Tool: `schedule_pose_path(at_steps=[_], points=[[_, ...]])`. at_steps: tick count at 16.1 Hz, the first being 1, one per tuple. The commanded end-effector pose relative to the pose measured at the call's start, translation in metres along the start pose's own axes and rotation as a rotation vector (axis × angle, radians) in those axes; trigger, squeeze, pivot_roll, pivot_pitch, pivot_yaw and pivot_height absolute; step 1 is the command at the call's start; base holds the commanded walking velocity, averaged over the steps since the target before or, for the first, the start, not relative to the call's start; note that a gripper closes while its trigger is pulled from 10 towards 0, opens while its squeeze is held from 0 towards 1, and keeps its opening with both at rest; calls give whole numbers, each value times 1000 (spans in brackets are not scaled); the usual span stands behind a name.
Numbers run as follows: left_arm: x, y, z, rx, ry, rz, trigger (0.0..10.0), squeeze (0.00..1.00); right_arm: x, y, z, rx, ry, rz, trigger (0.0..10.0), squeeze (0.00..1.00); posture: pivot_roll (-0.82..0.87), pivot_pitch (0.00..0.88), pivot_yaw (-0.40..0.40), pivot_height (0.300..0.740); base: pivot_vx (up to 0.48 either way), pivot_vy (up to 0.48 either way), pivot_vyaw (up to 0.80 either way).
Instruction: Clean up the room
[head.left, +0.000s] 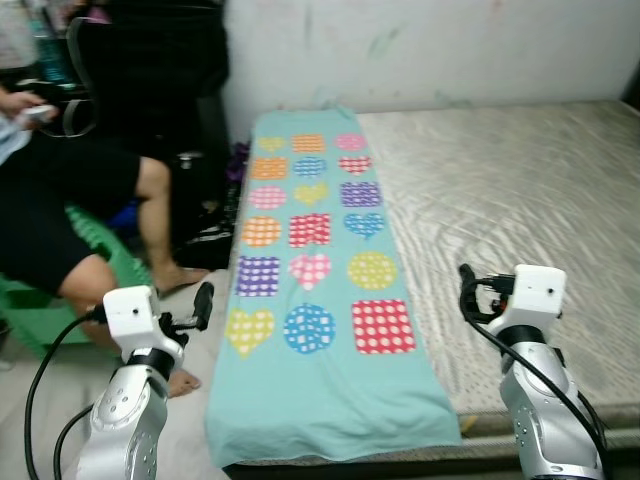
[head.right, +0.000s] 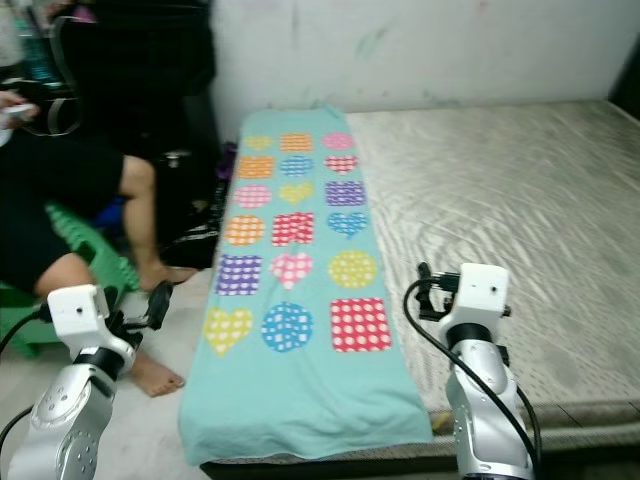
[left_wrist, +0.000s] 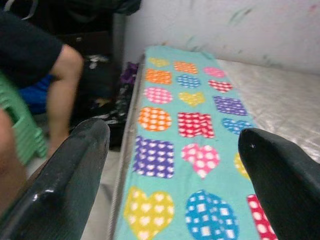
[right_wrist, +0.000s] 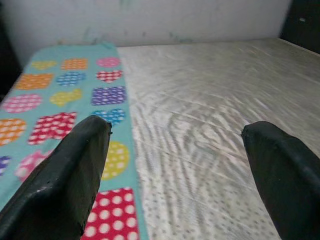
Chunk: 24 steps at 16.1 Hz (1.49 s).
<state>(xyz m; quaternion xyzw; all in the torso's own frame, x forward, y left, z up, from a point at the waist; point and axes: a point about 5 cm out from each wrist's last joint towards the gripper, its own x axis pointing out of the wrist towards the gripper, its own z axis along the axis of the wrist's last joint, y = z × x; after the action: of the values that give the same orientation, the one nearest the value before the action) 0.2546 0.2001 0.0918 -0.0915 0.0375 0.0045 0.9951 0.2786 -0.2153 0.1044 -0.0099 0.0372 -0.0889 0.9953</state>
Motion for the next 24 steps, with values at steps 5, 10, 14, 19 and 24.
schedule_pose_path(at_steps=[5,10,14,19,24], points=[[4,0,6,30,-21,-17,10000,0,3,1,3,19,-31,-7,10000,0,-62,0,62,740,0,0,-800],[5,-1,5,28,-22,-18,10000,0,3,1,2,-28,-28,0,10000,0,-63,0,59,740,0,0,0],[5,-1,5,28,-22,-18,10000,0,3,1,2,-28,-28,0,10000,0,-63,0,59,740,0,0,0],[5,-1,5,28,-22,-18,10000,0,3,1,2,-28,-28,0,10000,0,-63,0,59,740,0,0,0],[5,-1,5,28,-22,-18,10000,0,3,1,2,-28,-28,0,10000,0,-63,0,59,740,0,0,0]])
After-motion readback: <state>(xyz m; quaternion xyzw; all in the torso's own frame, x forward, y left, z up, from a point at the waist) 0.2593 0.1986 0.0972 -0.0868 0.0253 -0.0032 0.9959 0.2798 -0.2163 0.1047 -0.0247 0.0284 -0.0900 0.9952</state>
